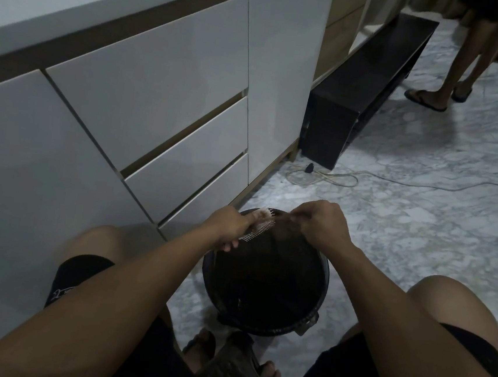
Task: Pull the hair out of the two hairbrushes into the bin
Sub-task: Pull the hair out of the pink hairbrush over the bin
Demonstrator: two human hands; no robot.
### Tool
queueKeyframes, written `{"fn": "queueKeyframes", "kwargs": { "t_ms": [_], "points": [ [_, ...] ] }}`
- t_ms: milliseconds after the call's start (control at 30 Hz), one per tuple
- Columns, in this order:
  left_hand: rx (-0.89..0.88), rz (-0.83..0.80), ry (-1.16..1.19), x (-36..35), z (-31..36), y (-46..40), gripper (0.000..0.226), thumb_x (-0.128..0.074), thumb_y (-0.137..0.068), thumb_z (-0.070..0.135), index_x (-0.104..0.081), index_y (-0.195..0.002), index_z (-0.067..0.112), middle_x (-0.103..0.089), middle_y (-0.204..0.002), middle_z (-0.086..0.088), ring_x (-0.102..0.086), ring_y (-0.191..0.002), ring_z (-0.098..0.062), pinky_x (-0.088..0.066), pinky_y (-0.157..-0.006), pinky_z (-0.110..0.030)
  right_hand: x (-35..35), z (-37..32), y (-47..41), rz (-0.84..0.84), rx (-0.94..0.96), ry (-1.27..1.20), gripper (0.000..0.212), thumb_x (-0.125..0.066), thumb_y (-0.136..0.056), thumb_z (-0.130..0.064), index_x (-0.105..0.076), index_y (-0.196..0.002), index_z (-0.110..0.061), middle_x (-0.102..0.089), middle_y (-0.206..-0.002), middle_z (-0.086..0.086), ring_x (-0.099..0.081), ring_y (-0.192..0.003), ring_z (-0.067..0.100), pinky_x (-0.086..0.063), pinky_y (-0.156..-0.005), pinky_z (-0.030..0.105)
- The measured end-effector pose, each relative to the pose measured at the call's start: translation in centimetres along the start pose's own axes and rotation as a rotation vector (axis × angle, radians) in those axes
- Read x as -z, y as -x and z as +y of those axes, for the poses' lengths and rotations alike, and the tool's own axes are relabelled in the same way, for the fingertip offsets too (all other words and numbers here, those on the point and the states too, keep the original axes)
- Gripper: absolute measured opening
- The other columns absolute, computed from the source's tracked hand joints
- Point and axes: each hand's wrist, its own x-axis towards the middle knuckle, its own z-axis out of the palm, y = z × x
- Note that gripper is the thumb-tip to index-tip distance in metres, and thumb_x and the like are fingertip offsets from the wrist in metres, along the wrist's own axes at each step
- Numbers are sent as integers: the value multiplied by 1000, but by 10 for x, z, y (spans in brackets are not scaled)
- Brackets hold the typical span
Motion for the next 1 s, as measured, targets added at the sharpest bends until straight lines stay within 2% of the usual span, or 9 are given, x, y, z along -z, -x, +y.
{"fn": "queueKeyframes", "kwargs": {
  "t_ms": [167,233,300,400,533,667,767,867,1000],
  "points": [
    [43,0,39,-3,1,1,61,-44,-96,56,-56,-63,6,-56,-45,-6,-48,-30,-15,-38,-39,-20,-5,-4,5,-53,143,-87,31,-72,-76,-10,-73,-107,-16,-74,-101,3,-68,-94,18,-54,-88,34],
    [67,-15,60,-3,4,2,60,-43,-96,55,-57,-66,5,-56,-46,-7,-47,-30,-16,-37,-37,-19,-8,-10,9,-93,178,-109,48,-79,-71,-14,-68,-117,-17,-71,-105,3,-66,-95,16,-53,-88,31],
    [90,-29,73,-2,8,2,58,-42,-97,53,-57,-69,4,-57,-50,-9,-48,-32,-18,-37,-38,-20,-11,-14,10,-139,164,-114,56,-84,-68,-24,-64,-119,-22,-70,-106,-1,-64,-96,12,-52,-87,30],
    [105,-52,106,-2,13,4,56,-42,-98,50,-59,-72,3,-58,-55,-10,-49,-36,-19,-38,-40,-21,-14,-15,10,-131,154,-120,40,-82,-70,-31,-66,-106,-23,-72,-99,-3,-66,-90,11,-54,-82,30],
    [93,-29,74,-1,11,4,51,-42,-100,44,-58,-80,1,-59,-54,-8,-49,-35,-17,-39,-39,-21,-10,-14,6,-16,136,-46,4,-74,-80,-23,-73,-83,-23,-74,-81,-4,-66,-77,13,-55,-76,35],
    [69,-1,63,1,9,4,53,-42,-100,46,-61,-79,1,-59,-55,-8,-49,-36,-17,-39,-41,-23,-5,-9,2,27,50,37,6,-70,-81,-27,-73,-83,-23,-73,-80,-2,-64,-79,19,-53,-74,37],
    [69,-10,75,2,8,3,51,-44,-100,46,-56,-69,6,-60,-55,-9,-49,-34,-16,-39,-39,-22,-5,-5,1,45,22,34,4,-69,-82,-23,-72,-84,-23,-74,-85,1,-66,-82,21,-55,-76,38],
    [82,-49,97,3,8,2,46,-46,-99,43,-56,-75,5,-62,-58,-10,-49,-32,-16,-38,-36,-19,-5,-1,1,19,19,4,14,-71,-80,-19,-71,-94,-21,-73,-92,0,-66,-87,19,-55,-81,39],
    [116,-94,117,4,12,5,29,-54,-90,30,-59,-83,2,-63,-63,-13,-49,-33,-17,-37,-38,-19,-7,-5,7,-70,151,-48,48,-79,-74,-20,-63,-119,-23,-63,-111,1,-63,-92,14,-54,-82,34]
  ]
}}
